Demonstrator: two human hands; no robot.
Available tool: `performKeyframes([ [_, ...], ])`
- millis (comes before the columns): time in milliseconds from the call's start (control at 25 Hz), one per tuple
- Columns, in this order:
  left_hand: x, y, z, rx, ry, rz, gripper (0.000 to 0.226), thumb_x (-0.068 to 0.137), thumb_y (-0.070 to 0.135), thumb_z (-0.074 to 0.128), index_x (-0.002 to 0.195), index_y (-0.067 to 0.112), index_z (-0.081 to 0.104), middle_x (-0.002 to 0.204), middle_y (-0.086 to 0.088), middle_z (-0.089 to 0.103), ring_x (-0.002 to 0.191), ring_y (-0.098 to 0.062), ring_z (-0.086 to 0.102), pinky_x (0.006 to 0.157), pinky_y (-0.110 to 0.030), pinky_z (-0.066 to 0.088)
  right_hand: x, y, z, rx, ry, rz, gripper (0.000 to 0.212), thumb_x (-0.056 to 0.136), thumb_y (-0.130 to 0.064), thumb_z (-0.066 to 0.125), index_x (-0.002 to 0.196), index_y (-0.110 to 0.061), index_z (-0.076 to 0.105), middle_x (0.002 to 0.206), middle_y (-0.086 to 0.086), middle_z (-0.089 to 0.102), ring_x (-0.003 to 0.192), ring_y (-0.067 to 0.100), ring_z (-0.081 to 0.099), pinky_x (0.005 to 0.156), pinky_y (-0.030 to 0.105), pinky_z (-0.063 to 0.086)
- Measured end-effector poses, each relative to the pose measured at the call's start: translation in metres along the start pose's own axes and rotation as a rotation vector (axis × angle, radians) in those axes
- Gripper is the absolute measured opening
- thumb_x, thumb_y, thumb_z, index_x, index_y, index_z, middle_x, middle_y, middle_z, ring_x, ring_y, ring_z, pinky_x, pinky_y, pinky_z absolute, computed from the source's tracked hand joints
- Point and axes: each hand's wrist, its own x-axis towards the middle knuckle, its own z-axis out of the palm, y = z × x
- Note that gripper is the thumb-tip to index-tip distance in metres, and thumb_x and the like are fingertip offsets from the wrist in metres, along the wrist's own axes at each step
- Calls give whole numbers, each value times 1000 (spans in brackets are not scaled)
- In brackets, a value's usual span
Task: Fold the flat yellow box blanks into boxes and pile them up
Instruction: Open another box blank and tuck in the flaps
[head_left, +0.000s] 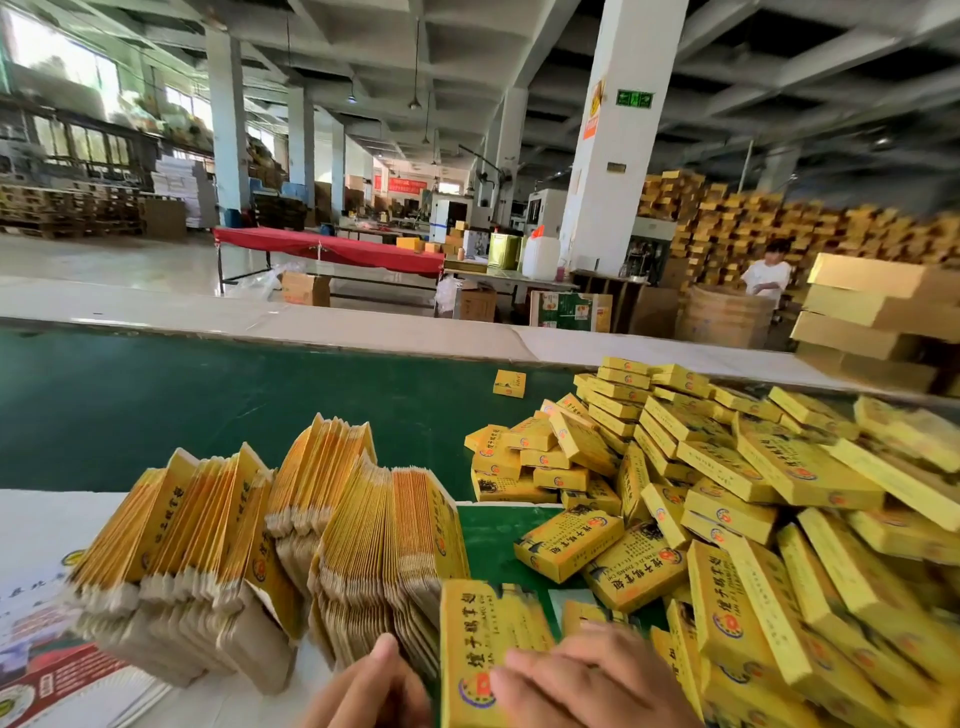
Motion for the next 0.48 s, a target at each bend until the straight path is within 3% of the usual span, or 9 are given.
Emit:
performKeyframes([
  [40,-13,2,-3,113,-17,85,7,85,38,73,89,43,69,79,15,66,73,-17,66,91,-25,51,-7,12,-5,-42,-41,-15,49,103,-43,31,94,-36,79,90,-21,73,83,3,49,67,24,60],
  [160,-26,18,11,-246,-351,-71,65,67,76,65,62,12,71,57,-13,61,53,-31,63,59,-16,52,-28,41,-17,-194,-168,26,59,100,-42,28,86,-25,82,89,-12,77,79,11,60,62,23,60],
  [200,-28,25,12,-254,-342,-129,71,64,79,64,57,9,69,54,-16,59,52,-32,61,58,-14,50,-32,48,-20,-235,-195,48,63,101,-42,24,83,-25,83,86,-12,77,73,11,66,61,23,60],
  [280,-28,35,9,-223,-383,-124,72,64,79,64,56,7,67,52,-16,57,51,-31,60,63,-17,49,-40,52,-22,-234,-399,114,57,99,-44,32,77,-27,82,82,-15,77,64,9,70,58,20,59],
  [360,-29,42,7,-249,-362,-147,64,65,69,67,57,5,66,52,-14,56,51,-30,58,59,-28,46,-34,50,-27,-158,-638,147,38,82,-55,50,81,-33,81,87,-22,74,73,5,70,64,14,57],
  [440,-29,45,6,-258,-392,-170,55,68,59,67,55,6,63,52,-12,54,50,-27,55,54,-24,42,-20,43,-34,-108,-791,215,33,70,-65,64,88,-41,77,97,-30,68,90,2,67,84,20,55],
  [480,-28,48,5,-245,-376,-150,50,71,53,67,53,7,61,50,-10,53,49,-26,54,54,-17,42,-19,41,-35,-91,-774,222,36,62,-71,66,80,-42,77,90,-32,68,86,0,67,73,19,58],
])
